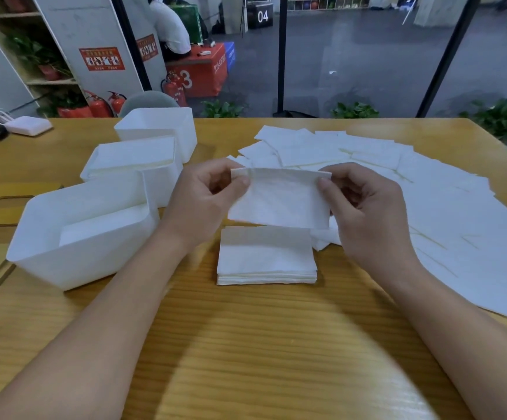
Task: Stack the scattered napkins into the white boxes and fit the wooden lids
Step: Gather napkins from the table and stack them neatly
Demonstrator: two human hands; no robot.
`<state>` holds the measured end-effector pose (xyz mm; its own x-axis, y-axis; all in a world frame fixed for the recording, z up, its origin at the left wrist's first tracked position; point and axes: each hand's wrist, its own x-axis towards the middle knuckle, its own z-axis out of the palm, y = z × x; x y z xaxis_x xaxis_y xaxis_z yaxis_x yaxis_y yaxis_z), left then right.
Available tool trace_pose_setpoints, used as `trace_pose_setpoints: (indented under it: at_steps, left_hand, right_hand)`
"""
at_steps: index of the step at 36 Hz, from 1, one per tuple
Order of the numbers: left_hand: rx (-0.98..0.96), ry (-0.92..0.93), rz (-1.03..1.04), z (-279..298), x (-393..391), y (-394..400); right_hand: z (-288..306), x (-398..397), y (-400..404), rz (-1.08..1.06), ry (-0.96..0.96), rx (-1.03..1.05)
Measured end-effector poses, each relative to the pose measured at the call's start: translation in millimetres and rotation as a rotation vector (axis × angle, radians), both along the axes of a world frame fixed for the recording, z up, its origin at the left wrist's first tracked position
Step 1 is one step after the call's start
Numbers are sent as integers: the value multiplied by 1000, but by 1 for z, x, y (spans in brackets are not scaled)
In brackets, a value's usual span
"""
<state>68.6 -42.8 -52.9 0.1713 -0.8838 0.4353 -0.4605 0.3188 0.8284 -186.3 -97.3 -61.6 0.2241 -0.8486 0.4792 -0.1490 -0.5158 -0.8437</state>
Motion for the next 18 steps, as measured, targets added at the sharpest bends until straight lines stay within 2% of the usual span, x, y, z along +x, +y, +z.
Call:
trace_pose_setpoints:
  at_steps: [4,7,11,18]
  left_hand:
    - [149,6,-22,2,4,4]
    - [305,-115,-27,5,4,8]
    - [442,-272,-21,3,4,8]
    - [541,-372,-96,-5,12,6]
  right_hand:
    - [0,0,1,91,39,171]
    - [-9,2,0,165,186,257]
    - [-18,3,-3,173,381,206]
    - [-23,1,-5,156,506,138]
